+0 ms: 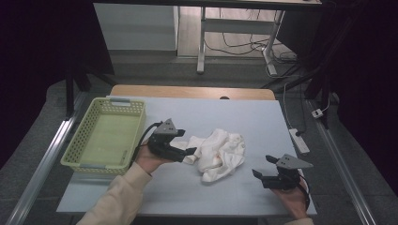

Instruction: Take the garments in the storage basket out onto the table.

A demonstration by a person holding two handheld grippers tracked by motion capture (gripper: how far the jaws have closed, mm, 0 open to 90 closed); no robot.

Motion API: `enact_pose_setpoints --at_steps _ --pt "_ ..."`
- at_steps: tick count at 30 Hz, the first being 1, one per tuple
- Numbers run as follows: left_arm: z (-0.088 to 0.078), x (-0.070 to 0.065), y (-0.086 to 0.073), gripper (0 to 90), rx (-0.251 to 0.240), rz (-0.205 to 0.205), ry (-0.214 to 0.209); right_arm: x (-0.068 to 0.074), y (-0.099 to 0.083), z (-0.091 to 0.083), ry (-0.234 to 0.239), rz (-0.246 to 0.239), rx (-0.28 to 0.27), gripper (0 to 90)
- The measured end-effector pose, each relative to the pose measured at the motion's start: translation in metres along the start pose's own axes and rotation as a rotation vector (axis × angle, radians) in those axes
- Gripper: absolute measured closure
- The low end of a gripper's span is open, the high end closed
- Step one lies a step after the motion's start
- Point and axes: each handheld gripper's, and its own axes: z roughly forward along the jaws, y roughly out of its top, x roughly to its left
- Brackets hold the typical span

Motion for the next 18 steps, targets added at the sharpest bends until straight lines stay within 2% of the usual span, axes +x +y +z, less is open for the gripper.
enact_pose_setpoints --at_steps 5,7,10,15,18 --pt "-0.032 0.004 -0.025 20.4 0.002 -0.001 0.078 -0.002 -0.001 -0.002 -0.002 0.012 -0.002 19.7" --pt "-0.043 0.006 -0.034 20.6 -0.009 -0.02 0.094 -0.001 -0.001 -0.001 0.0 0.012 -0.005 19.7" --pt "-0.058 0.007 -0.047 21.0 -0.012 -0.022 0.121 0.0 -0.001 -0.001 -0.001 0.003 0.008 19.7" --pt "-0.075 0.006 -0.065 21.9 -0.003 -0.004 0.161 0.0 -0.001 -0.002 -0.005 0.007 0.003 19.7" --pt "-0.081 0.007 -0.075 22.2 0.02 0.003 0.178 -0.001 -0.002 -0.003 -0.011 0.006 0.009 19.7"
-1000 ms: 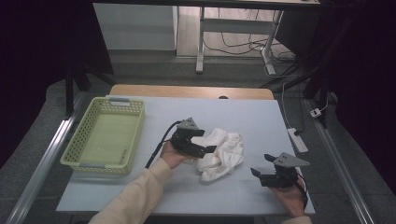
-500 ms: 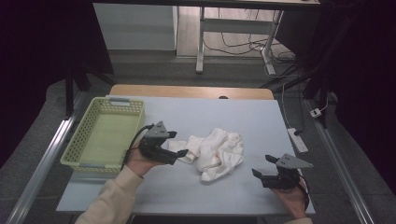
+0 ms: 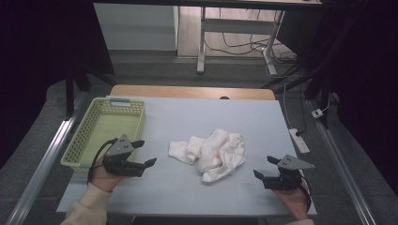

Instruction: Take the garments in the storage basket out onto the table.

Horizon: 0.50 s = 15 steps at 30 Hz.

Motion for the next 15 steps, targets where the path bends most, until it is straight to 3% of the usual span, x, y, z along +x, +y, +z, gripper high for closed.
enact_pose_setpoints --at_steps 5,15 --pt "-0.007 0.002 -0.013 22.2 0.005 -0.021 0.012 0.0 0.0 -0.001 0.004 0.0 -0.004 19.7" --pt "-0.007 0.005 -0.015 22.0 0.001 -0.05 0.016 0.0 0.001 -0.001 0.01 0.001 -0.022 19.7"
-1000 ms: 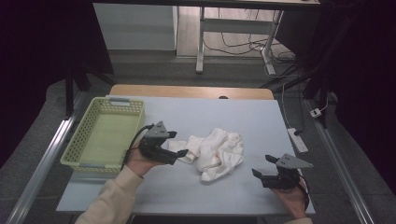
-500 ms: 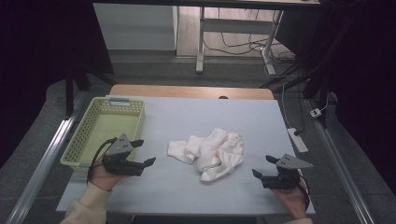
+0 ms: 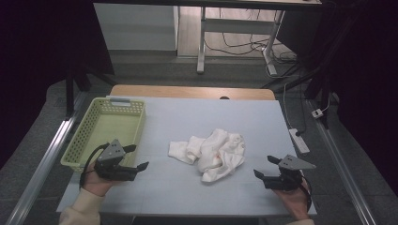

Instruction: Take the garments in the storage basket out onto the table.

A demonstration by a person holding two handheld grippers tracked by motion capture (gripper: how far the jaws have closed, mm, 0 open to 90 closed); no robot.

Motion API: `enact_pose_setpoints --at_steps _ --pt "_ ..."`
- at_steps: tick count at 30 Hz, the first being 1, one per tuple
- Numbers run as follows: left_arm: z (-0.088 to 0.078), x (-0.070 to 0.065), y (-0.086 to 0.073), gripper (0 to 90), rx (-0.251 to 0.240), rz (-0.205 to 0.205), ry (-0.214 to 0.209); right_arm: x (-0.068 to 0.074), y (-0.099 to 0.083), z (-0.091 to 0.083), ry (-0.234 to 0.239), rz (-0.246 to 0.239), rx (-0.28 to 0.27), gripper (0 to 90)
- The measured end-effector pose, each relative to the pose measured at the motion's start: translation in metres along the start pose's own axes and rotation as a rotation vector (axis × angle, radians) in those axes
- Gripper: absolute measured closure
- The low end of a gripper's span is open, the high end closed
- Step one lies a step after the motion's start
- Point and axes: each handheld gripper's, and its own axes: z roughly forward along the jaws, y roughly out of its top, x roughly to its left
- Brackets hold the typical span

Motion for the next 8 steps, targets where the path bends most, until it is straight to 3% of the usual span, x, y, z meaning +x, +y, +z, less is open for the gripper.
enact_pose_setpoints --at_steps 8 --pt "0.0012 0.0004 -0.0002 21.8 -0.004 -0.018 -0.004 0.0011 0.0007 0.0004 0.001 -0.009 0.003 19.6"
